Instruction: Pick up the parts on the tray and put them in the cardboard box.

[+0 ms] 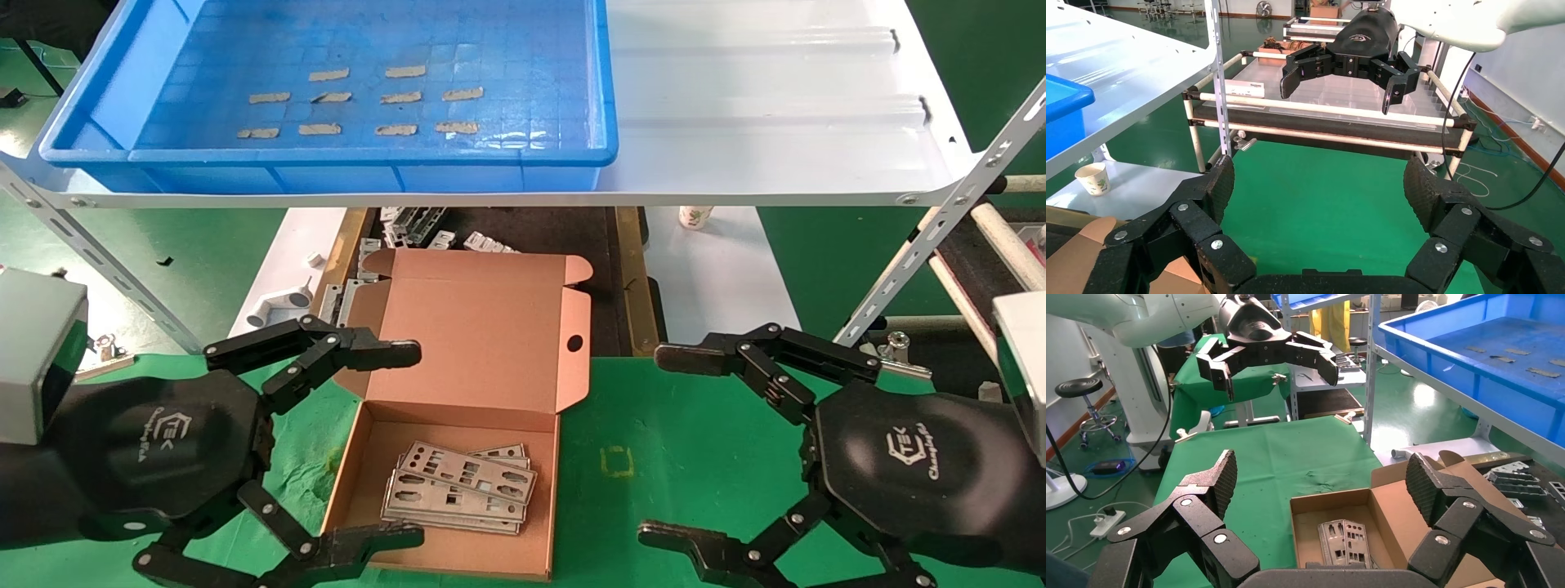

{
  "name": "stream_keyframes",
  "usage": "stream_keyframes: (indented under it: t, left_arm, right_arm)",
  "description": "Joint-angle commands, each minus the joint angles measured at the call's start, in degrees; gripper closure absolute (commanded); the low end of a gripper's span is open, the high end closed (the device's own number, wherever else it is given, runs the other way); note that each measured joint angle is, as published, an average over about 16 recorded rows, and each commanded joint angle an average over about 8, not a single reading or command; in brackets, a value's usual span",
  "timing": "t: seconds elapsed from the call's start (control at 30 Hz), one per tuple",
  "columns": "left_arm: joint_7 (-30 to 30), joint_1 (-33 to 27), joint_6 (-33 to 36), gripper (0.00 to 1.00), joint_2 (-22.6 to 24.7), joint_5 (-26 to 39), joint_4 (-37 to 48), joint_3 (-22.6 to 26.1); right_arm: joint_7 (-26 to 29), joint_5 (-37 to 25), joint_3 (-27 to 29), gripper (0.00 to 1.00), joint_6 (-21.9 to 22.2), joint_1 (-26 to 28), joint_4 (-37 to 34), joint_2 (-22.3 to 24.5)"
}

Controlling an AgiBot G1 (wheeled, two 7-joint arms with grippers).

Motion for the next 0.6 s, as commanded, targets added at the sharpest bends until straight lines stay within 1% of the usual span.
stream_keyframes:
  t: [0.03, 0.6]
  left_arm:
    - [0.0, 0.0, 0.0, 0.00, 0.0, 0.0, 0.0, 0.0]
    - [0.0, 0.0, 0.0, 0.00, 0.0, 0.0, 0.0, 0.0]
  right_arm:
    - [0.0, 0.0, 0.0, 0.00, 0.0, 0.0, 0.0, 0.0]
    - [0.0, 0.0, 0.0, 0.00, 0.0, 0.0, 0.0, 0.0]
